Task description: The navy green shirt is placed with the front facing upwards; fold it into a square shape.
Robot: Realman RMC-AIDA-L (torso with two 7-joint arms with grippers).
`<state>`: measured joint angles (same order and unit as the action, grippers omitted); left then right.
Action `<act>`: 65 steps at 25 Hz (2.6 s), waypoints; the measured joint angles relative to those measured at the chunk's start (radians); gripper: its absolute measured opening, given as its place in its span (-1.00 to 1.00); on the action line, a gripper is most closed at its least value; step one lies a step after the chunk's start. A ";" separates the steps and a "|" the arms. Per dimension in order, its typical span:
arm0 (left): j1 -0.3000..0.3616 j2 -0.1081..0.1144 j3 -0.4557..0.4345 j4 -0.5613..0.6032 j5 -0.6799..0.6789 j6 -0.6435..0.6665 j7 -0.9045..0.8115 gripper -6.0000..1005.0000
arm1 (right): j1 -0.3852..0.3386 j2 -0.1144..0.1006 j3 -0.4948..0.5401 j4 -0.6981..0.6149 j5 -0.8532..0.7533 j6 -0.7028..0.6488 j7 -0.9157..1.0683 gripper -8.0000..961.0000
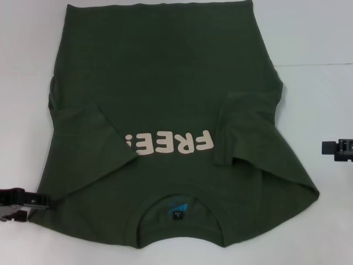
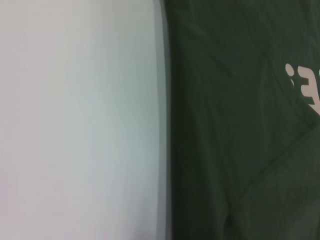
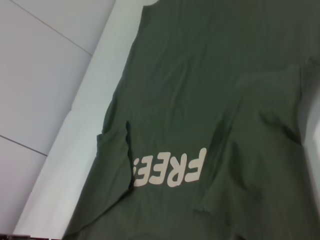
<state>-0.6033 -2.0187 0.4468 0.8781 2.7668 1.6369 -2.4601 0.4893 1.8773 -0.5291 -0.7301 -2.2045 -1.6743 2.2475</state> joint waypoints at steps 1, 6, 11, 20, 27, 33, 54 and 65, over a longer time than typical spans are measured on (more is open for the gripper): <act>-0.001 0.000 0.000 -0.004 0.000 -0.005 0.000 0.89 | 0.002 0.000 0.000 0.000 -0.006 0.001 0.000 0.81; -0.005 0.000 0.001 -0.013 -0.004 -0.012 0.001 0.89 | 0.011 0.002 0.000 0.001 -0.018 0.004 0.000 0.81; -0.015 -0.001 0.001 -0.027 -0.007 -0.022 0.002 0.87 | 0.014 0.002 0.000 0.001 -0.018 0.006 0.000 0.81; -0.040 0.002 0.001 -0.068 -0.008 -0.044 0.005 0.83 | 0.014 -0.001 0.000 0.002 -0.018 0.015 0.000 0.81; -0.043 -0.001 0.023 -0.065 -0.005 -0.066 0.008 0.80 | 0.020 -0.002 0.000 0.002 -0.018 0.015 0.000 0.81; -0.045 -0.010 0.080 -0.061 -0.004 -0.092 0.006 0.49 | 0.021 -0.003 0.000 0.002 -0.018 0.015 0.001 0.81; -0.051 -0.008 0.096 -0.057 -0.012 -0.111 -0.001 -0.90 | 0.043 -0.013 -0.004 -0.004 -0.059 0.006 0.029 0.81; -0.063 -0.003 0.099 -0.057 -0.013 -0.105 0.025 -0.91 | 0.202 -0.081 -0.056 -0.075 -0.367 -0.028 0.353 0.81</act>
<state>-0.6666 -2.0213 0.5461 0.8213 2.7534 1.5323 -2.4348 0.6918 1.7964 -0.5851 -0.8050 -2.5717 -1.7020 2.6002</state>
